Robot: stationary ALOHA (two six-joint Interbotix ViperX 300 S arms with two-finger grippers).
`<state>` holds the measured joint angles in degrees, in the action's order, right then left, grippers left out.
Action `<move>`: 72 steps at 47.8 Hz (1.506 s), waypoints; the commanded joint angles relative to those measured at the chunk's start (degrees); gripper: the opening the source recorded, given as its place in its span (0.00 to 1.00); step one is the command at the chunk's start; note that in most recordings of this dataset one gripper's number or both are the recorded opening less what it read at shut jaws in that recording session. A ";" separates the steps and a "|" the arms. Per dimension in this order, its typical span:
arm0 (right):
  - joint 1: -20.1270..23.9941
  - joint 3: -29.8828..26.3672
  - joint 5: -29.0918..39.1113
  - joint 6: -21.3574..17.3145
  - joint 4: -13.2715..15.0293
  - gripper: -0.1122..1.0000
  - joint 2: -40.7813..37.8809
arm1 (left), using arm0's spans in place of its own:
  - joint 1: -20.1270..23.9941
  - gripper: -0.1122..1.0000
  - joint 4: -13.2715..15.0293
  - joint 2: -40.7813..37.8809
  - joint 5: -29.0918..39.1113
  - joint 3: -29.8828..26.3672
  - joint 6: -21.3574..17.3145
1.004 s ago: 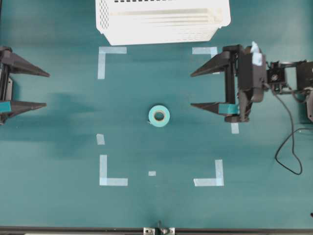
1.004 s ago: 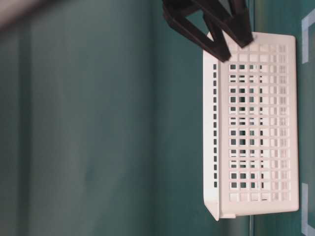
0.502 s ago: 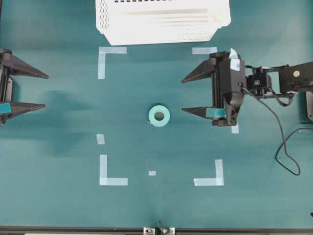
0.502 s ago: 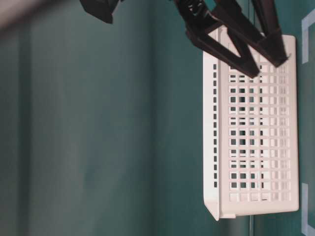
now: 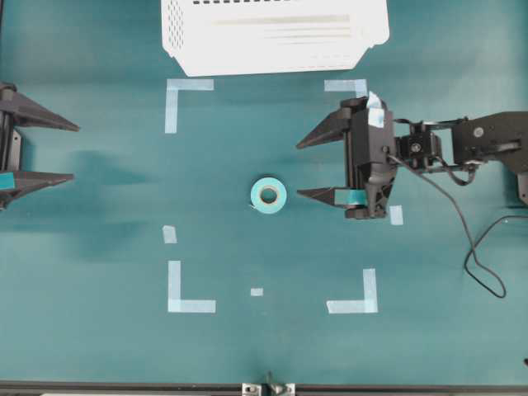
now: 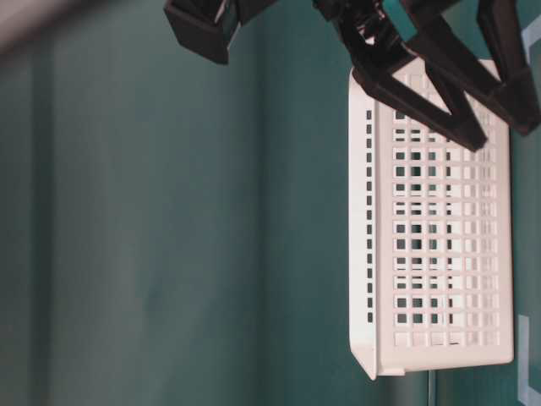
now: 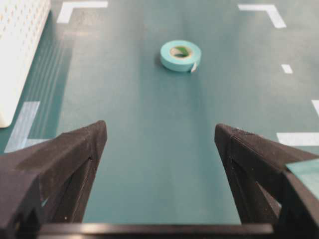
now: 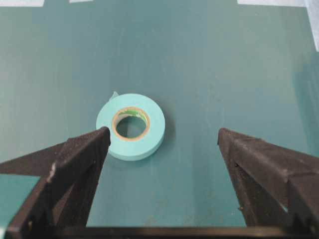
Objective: Put the tape in the middle into the white basket.
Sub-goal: 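Move the open right gripper left over the teal tape roll, then lower the right gripper and close it on the tape roll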
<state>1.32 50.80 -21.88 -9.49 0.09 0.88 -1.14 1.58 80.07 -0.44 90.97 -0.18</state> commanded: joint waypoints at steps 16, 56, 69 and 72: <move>1.49 -2.64 -0.35 -0.18 0.09 0.97 -0.97 | 0.26 0.51 -0.09 2.11 1.32 -0.35 0.26; 2.55 -6.50 -0.44 -4.83 0.09 0.97 -6.77 | 0.26 0.51 -0.09 2.11 1.32 -0.35 0.26; 2.64 -6.94 -0.62 -5.89 0.09 0.97 -8.00 | 0.26 0.51 -0.09 2.11 1.32 -0.35 0.26; 2.64 -7.29 -0.62 -6.42 0.09 0.97 -8.53 | 0.26 0.51 -0.09 2.11 1.32 -0.26 0.26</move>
<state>3.69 44.82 -21.88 -15.56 0.09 -7.91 -1.05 1.58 82.62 1.14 91.41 0.00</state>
